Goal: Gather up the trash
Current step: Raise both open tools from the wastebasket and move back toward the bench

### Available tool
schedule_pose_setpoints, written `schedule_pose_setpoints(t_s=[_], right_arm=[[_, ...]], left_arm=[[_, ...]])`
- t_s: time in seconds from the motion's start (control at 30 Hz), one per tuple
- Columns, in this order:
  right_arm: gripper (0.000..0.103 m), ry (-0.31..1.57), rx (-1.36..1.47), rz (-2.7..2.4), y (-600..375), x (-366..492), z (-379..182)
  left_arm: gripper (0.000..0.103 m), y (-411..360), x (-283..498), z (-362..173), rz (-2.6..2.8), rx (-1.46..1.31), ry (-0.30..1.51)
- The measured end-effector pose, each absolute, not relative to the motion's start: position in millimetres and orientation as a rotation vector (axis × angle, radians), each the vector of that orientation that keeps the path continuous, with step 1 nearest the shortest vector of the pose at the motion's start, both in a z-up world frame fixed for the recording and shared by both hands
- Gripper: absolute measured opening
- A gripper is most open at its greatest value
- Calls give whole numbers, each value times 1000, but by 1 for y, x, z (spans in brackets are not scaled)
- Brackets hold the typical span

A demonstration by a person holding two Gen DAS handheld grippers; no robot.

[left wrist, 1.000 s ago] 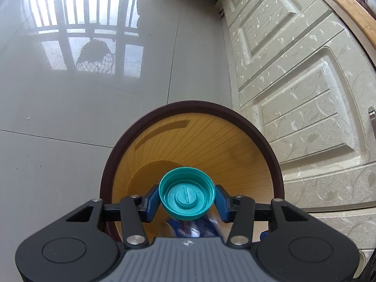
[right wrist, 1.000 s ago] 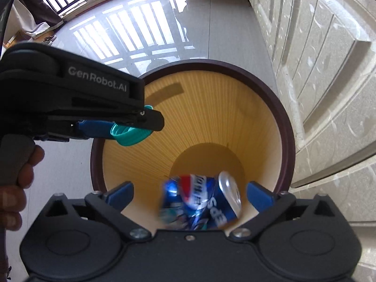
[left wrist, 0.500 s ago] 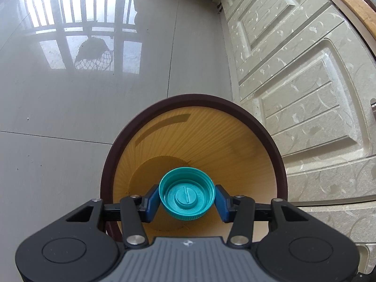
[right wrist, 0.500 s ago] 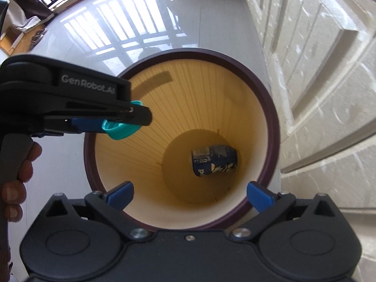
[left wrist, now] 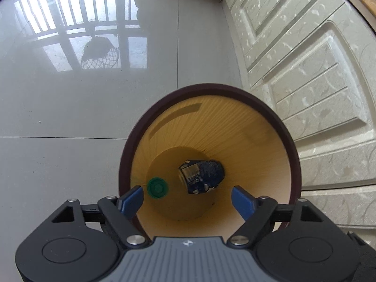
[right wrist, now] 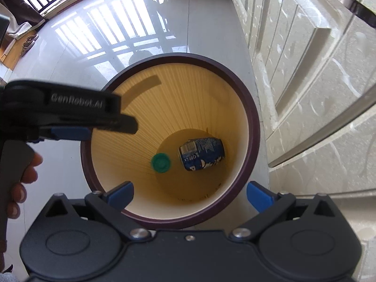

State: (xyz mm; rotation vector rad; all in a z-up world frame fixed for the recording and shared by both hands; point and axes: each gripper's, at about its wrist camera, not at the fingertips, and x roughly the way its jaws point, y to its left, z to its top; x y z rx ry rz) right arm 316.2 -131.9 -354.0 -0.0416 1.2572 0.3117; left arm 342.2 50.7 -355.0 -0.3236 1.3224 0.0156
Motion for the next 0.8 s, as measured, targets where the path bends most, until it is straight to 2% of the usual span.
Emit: schedule_pose_setpoints(t_s=[0.4, 0.47, 0.8], right_arm=[[103, 1226, -93, 273, -128, 311, -343], [103, 1220, -101, 267, -129, 308, -339], [103, 1181, -133, 230, -131, 295, -309]], left_arm=[[93, 62, 326, -338, 54, -273, 1354], [97, 63, 323, -332, 66, -256, 1348], [103, 71, 300, -285, 55, -198, 1284]])
